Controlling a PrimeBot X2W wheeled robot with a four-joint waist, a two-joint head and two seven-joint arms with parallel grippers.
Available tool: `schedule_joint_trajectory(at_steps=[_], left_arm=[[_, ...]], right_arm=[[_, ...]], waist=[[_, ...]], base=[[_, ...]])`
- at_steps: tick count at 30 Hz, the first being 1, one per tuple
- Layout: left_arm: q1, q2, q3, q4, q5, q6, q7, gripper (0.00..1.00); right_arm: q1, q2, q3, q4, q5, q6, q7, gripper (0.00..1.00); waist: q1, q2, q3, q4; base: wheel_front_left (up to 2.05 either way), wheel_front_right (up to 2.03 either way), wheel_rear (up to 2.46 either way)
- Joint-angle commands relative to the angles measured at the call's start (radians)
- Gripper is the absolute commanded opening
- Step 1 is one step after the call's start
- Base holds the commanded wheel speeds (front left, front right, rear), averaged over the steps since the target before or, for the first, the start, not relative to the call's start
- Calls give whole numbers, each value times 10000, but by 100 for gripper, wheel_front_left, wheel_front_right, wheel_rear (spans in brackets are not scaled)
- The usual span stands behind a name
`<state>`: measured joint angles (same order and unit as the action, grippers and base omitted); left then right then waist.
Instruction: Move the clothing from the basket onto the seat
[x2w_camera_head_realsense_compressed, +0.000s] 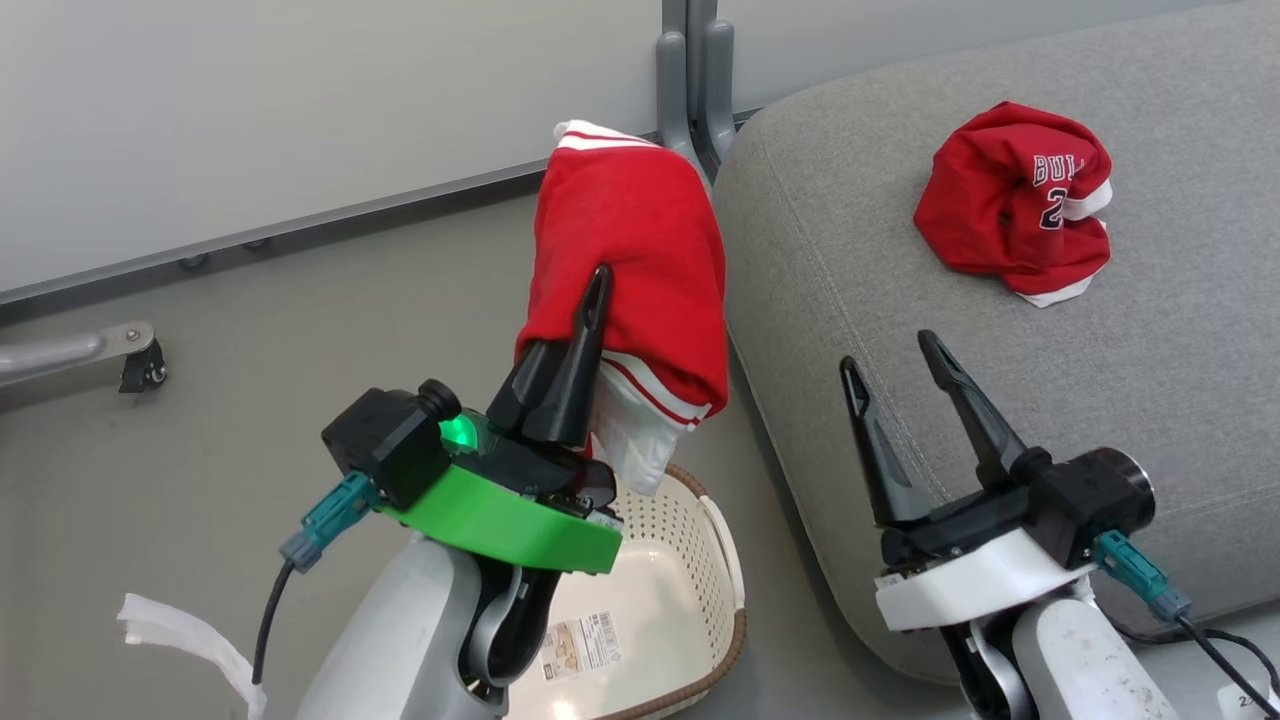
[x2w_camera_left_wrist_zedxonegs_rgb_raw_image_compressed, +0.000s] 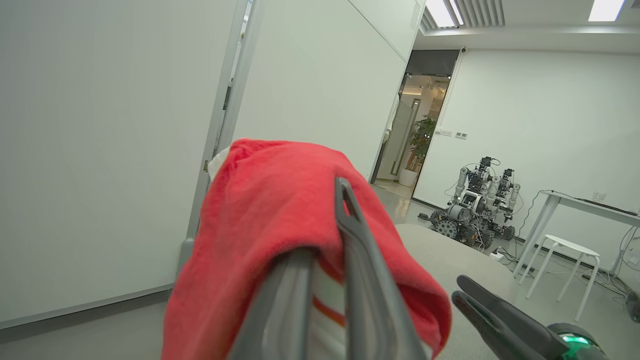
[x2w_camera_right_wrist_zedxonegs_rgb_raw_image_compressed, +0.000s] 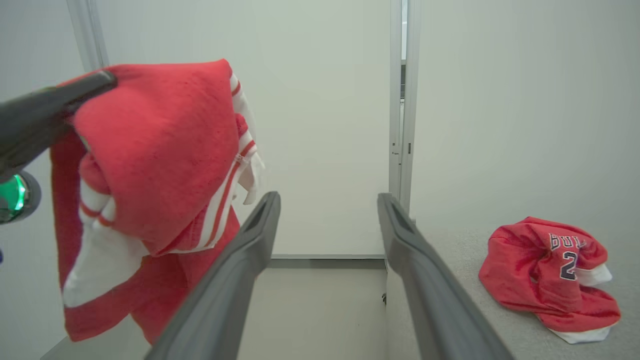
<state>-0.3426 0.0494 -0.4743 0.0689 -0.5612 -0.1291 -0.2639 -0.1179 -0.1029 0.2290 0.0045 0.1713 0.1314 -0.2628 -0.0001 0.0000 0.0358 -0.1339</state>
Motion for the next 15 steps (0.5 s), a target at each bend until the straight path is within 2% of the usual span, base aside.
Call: schedule_joint_trajectory(at_steps=[1,10,13,15], left_arm=[[165,24,76,32,21,-21,-6,0],[179,24,54,151,-46,-21,-6,0],[177,23,-51,145,57,-21,-6,0],[181,25,-174,122,69,-21,-4,0]], right_arm=[[-143,-96,278,-152,167,-15,-28,100],[-361,-660,2718,-864,1447,-15,-28,100],[-587,-749,3152,-883,1667,-15,-28,100],[-639,-715,3096,-684,1436,-15,-28,100]], waist=[[1,0,2,5],[1,0,-43,89],[1,0,-63,136],[1,0,-81,208]], base=[[0,0,0],[0,0,0],[0,0,0],[0,0,0]])
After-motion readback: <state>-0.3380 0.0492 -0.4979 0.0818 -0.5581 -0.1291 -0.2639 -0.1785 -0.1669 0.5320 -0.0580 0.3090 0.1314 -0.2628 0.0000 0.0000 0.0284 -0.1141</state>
